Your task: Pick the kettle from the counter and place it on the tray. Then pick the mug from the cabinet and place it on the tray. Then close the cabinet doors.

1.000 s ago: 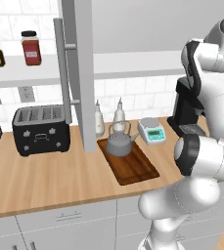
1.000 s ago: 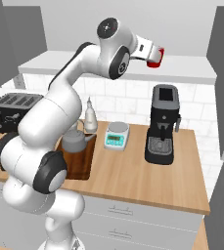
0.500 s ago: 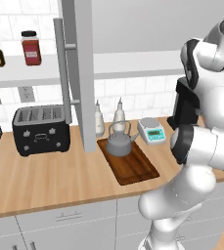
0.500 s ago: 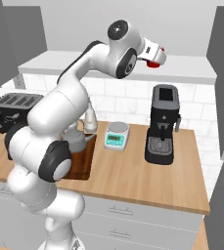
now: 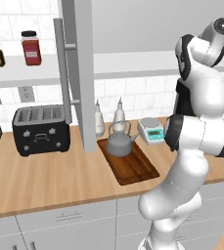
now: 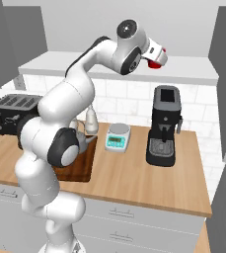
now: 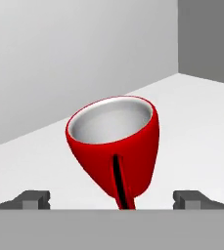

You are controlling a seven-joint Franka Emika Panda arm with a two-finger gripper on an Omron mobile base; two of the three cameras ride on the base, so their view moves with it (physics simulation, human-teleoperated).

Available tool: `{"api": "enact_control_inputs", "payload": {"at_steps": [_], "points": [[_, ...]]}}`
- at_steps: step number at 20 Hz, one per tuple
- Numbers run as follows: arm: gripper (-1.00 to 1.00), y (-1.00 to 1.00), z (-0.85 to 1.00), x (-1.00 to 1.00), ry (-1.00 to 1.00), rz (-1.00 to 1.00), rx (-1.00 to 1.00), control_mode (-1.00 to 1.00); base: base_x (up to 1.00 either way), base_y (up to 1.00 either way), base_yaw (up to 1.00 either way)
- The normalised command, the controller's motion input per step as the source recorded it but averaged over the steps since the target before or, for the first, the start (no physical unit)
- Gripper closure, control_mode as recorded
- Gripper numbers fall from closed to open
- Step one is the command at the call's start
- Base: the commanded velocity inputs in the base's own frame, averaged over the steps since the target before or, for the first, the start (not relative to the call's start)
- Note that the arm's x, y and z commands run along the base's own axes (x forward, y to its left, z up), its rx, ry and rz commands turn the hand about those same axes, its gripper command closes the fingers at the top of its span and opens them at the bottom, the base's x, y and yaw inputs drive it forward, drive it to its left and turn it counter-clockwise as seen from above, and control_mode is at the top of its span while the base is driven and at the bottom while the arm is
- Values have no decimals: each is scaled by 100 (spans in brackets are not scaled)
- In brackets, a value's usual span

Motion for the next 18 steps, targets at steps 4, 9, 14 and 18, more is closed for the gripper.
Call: {"api": "enact_control_inputs", "payload": {"at_steps": [4, 9, 14, 18], "points": [[-100, 0, 0, 30, 0, 0, 4, -100, 0, 0, 0], [-100, -10, 3, 3, 0, 0, 0, -100, 0, 0, 0], [-100, -14, -6, 6, 0, 0, 0, -100, 0, 0, 0], [-100, -6, -10, 10, 0, 0, 0, -100, 0, 0, 0]]}}
